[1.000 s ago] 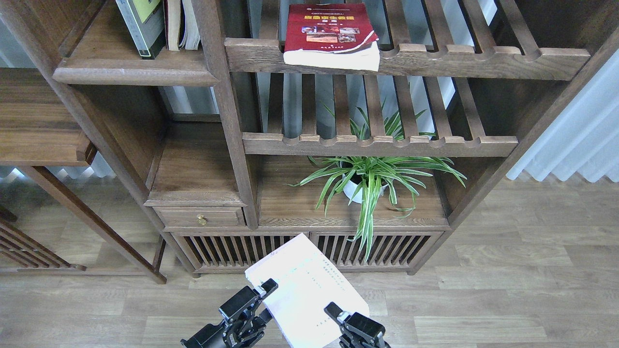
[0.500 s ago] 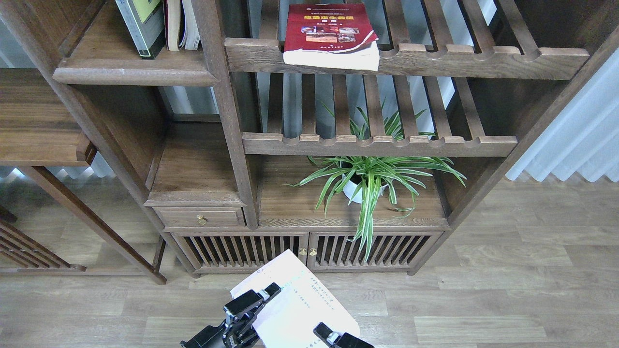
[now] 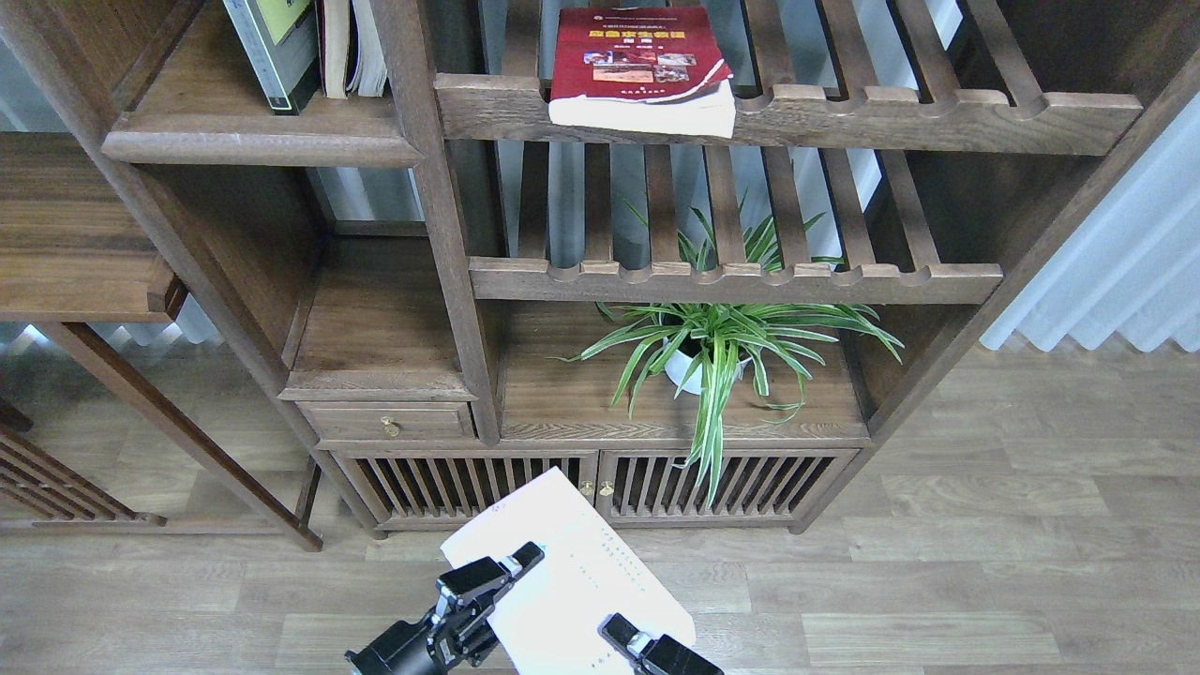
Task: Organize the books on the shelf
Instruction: 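Carry the white book with the left gripper up to the side shelf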
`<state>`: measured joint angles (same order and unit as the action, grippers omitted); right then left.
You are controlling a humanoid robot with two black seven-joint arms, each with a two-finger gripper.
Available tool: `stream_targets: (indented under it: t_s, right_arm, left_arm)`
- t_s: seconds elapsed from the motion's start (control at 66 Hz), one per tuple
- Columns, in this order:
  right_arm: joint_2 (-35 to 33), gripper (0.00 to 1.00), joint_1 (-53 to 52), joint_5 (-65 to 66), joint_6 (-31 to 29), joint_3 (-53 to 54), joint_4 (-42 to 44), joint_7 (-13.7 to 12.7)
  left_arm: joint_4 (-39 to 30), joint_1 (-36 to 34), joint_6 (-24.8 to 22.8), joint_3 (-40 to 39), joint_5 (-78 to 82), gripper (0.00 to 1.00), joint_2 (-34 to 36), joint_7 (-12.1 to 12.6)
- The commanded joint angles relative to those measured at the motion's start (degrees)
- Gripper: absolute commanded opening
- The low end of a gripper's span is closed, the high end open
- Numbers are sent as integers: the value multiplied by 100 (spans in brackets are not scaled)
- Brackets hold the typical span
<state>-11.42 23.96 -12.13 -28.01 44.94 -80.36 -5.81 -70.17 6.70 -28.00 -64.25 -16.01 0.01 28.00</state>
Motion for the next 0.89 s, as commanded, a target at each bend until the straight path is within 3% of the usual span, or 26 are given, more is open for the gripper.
stream_targets:
  t_s: [0.0,0.212,0.515,0.743,0.879]
  right_arm:
    - [-35,90,-120,-9,1,6,73,1]
    - [-27,90,-313,-44,1,49,319,10]
    - [-9,90,-445,-62,1,93,363,19]
    - [35,90,-524,-115,1,85,451,19]
    - [70,90,-533,-123,1,93,460,19]
  left_arm:
    - [-357,-151,0,-316,229,0,-1,0]
    - [-716,-546,0,-1458,2189,1,746,0]
    - [-902,-1328,0,-2153,2242,1,1449,0]
    - [-902,-2348,0,-2610,2207,1,1836,0]
    - [-902,-2946,0,-2593,2198,1,2908,0]
